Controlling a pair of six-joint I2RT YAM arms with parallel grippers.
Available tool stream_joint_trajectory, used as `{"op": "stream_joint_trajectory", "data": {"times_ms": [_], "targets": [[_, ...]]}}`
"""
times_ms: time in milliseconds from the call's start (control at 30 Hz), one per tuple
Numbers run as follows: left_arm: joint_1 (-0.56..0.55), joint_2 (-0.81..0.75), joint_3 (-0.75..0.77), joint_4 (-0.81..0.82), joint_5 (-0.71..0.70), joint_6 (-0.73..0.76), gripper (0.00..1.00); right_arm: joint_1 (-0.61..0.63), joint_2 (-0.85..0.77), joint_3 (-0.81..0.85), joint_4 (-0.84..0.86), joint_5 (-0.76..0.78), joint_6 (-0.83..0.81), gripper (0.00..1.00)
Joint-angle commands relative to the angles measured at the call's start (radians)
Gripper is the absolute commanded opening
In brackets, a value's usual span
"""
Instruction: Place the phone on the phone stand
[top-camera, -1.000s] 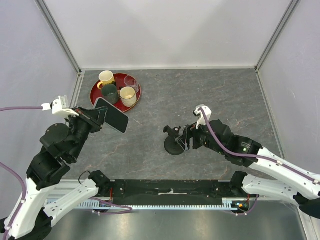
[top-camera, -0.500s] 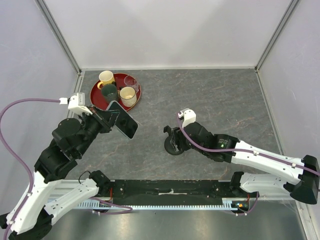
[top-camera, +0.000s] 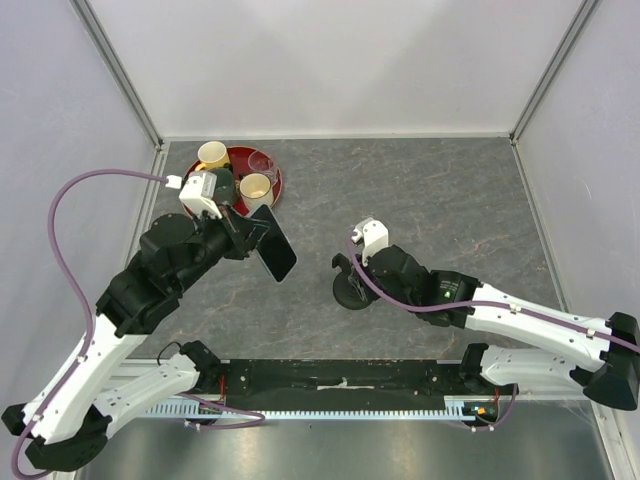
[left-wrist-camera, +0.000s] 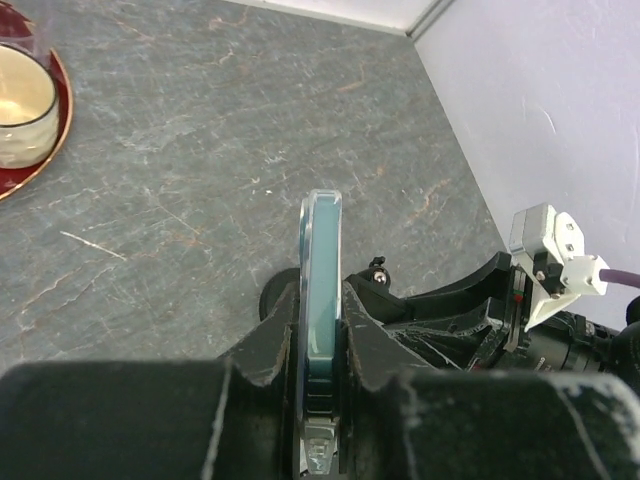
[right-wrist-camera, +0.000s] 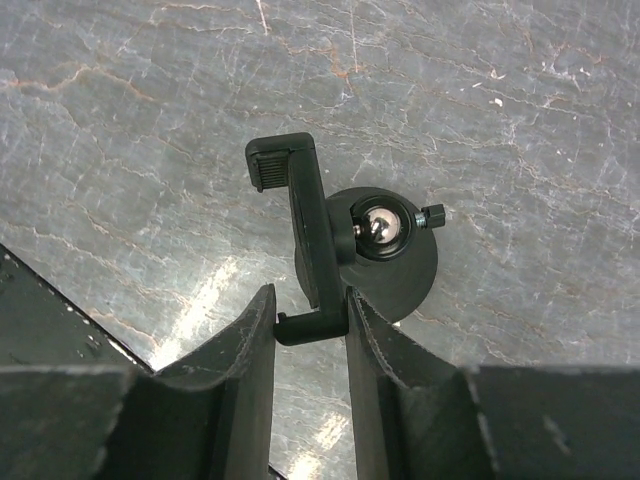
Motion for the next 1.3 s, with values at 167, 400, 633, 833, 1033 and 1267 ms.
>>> {"op": "stream_joint_trajectory", "data": {"times_ms": [167, 400, 633, 833, 1033, 1267], "targets": [[0.001, 0.038, -0.037, 0.224, 0.231, 0.095, 0.02, -0.071, -0.075, -0.009, 0.072, -0.258, -0.207, 0.0], [0.0, 0.07, -0.057, 0.305, 0.471, 0.179, 0.02, -0.097, -0.053, -0.002, 0.104, -0.497, -0.264, 0.0], [0.0, 0.101, -0.019, 0.321, 0.73, 0.294, 0.02, -0.117, 0.004, 0.03, 0.044, -0.637, -0.282, 0.0], [0.0, 0.1, -0.02, 0.348, 0.724, 0.348, 0.02, -0.123, 0.033, 0.105, -0.071, -0.417, -0.267, 0.57], [0.0, 0.072, -0.069, 0.422, 0.608, 0.313, 0.02, -0.123, -0.006, 0.128, -0.116, -0.22, -0.158, 0.75], [0.0, 0.032, -0.114, 0.443, 0.563, 0.291, 0.02, -0.12, -0.049, 0.094, -0.143, -0.195, -0.083, 0.69]]}}
